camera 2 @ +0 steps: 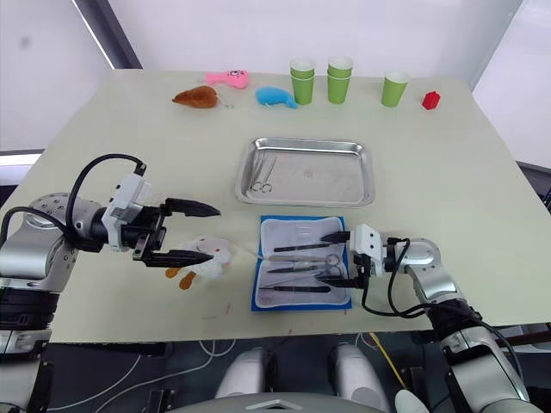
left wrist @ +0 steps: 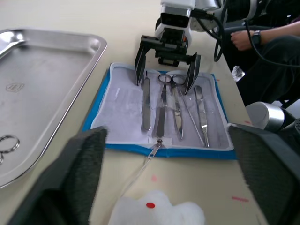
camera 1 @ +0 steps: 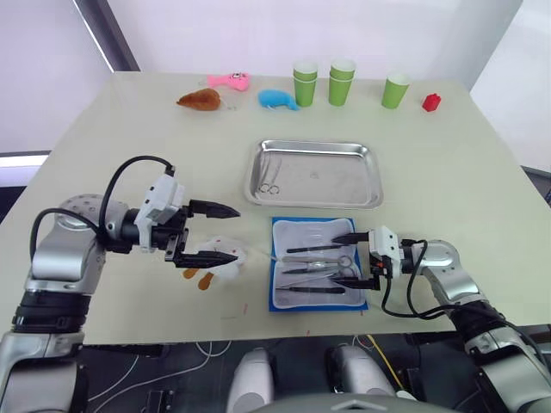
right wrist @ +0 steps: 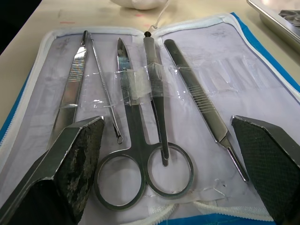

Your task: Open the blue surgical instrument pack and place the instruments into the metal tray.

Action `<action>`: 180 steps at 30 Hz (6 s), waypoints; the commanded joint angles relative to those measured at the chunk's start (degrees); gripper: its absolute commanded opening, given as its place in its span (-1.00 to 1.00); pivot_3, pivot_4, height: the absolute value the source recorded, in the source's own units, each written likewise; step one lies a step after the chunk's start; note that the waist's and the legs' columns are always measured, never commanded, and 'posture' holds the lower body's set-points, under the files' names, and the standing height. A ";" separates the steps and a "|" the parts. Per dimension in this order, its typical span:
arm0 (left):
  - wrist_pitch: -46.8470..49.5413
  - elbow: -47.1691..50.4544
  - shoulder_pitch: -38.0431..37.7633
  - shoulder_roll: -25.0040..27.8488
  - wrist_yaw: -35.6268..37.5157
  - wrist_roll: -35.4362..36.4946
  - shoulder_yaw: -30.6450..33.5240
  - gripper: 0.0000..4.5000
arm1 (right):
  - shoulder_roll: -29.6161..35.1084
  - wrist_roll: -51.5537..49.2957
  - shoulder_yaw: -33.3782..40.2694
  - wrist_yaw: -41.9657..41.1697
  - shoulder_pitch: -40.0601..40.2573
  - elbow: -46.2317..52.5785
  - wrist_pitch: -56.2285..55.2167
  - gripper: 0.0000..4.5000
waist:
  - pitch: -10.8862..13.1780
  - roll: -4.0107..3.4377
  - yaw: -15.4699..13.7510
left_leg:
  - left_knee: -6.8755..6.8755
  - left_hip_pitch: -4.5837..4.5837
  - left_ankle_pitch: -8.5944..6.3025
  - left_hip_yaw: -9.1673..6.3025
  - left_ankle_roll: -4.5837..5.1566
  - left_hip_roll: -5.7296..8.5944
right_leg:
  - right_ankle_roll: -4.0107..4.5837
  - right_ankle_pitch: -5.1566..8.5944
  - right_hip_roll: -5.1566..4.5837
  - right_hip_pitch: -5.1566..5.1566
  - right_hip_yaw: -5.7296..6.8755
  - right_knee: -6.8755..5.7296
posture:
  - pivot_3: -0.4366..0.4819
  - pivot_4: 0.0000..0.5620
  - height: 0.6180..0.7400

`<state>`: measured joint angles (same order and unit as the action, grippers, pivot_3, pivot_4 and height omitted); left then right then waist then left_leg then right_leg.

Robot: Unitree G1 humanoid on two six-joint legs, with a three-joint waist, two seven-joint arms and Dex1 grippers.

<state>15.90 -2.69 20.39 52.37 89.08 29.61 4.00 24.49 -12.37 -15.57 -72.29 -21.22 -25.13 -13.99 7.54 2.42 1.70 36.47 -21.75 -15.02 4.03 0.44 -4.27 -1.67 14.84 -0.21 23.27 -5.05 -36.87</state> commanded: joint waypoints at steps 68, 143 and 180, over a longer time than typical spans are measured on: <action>-28.84 -36.74 22.22 -25.21 -6.96 -26.97 -20.91 0.25 | 4.33 7.51 -5.05 3.25 3.71 -3.96 3.58 1.00 | -0.27 0.25 -1.14 | 1.04 0.03 0.01 -0.09 0.03 0.07 | -0.03 -0.01 0.21 -0.16 -0.05 -0.99 | -0.05 -0.47 0.99; 9.81 -8.42 25.90 -20.75 -34.18 -13.97 -8.30 -0.99 | 3.54 7.35 -5.30 3.55 3.80 -4.32 3.70 1.00 | -0.31 0.13 -0.90 | 1.06 0.09 0.01 -0.25 0.03 0.04 | -0.27 -0.13 0.28 -0.24 0.06 -1.06 | -0.05 -0.47 0.99; 22.28 -21.58 27.21 -51.99 -89.85 -25.34 -1.37 -0.99 | 2.49 7.33 -5.73 4.33 3.70 -4.52 3.11 1.00 | -0.35 0.05 -0.77 | 1.10 0.14 0.02 -0.73 0.00 0.12 | -0.28 -0.15 0.35 -0.54 0.41 -1.03 | -0.05 -0.47 0.99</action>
<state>38.70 -24.42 45.39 -0.07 -0.53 4.47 2.12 26.37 -11.81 -17.00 -68.14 -21.15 -23.61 -12.84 7.19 2.47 0.93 37.56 -21.61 -15.00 3.29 0.45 -4.15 -1.96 14.69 0.15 22.73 -4.63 -37.90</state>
